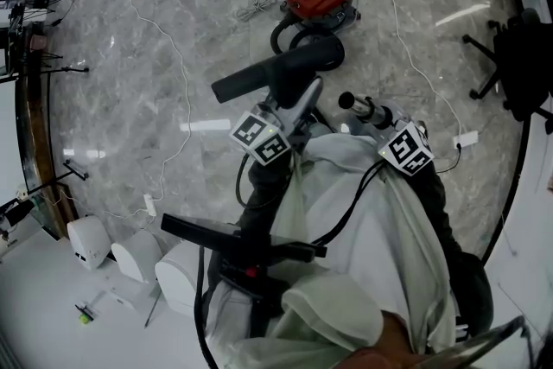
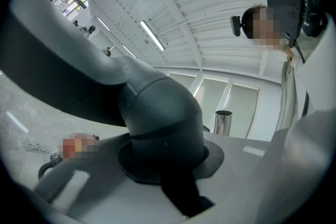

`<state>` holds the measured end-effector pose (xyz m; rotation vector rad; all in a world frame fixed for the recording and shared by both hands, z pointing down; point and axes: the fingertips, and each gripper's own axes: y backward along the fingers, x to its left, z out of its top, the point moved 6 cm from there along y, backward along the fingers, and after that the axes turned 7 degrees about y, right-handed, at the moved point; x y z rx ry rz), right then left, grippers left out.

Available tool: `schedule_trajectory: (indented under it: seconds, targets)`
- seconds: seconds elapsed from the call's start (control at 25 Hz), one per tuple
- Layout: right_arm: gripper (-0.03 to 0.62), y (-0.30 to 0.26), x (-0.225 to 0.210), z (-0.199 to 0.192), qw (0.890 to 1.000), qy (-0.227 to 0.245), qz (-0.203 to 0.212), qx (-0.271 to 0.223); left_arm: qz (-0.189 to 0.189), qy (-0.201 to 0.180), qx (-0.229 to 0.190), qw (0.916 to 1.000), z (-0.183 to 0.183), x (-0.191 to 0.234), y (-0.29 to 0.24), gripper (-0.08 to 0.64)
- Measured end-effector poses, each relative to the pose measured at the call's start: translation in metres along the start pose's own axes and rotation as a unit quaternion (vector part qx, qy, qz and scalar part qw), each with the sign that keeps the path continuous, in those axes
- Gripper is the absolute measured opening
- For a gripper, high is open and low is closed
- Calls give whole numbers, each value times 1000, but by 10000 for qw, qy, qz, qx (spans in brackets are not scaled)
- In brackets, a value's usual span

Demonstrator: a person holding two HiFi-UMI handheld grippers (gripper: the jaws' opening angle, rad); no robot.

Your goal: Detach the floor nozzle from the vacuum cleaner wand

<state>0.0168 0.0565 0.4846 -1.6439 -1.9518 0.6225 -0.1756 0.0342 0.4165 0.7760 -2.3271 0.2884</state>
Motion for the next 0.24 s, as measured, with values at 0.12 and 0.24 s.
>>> schedule_trajectory:
  seconds: [0.12, 0.24]
  targets:
    - [43, -3, -3, 0, 10000, 10, 35, 31, 10, 20, -7, 10000, 1, 3, -2, 80]
    - [43, -4, -6, 0, 9999, 26, 74, 64, 15, 49, -7, 10000, 1, 6, -5, 80]
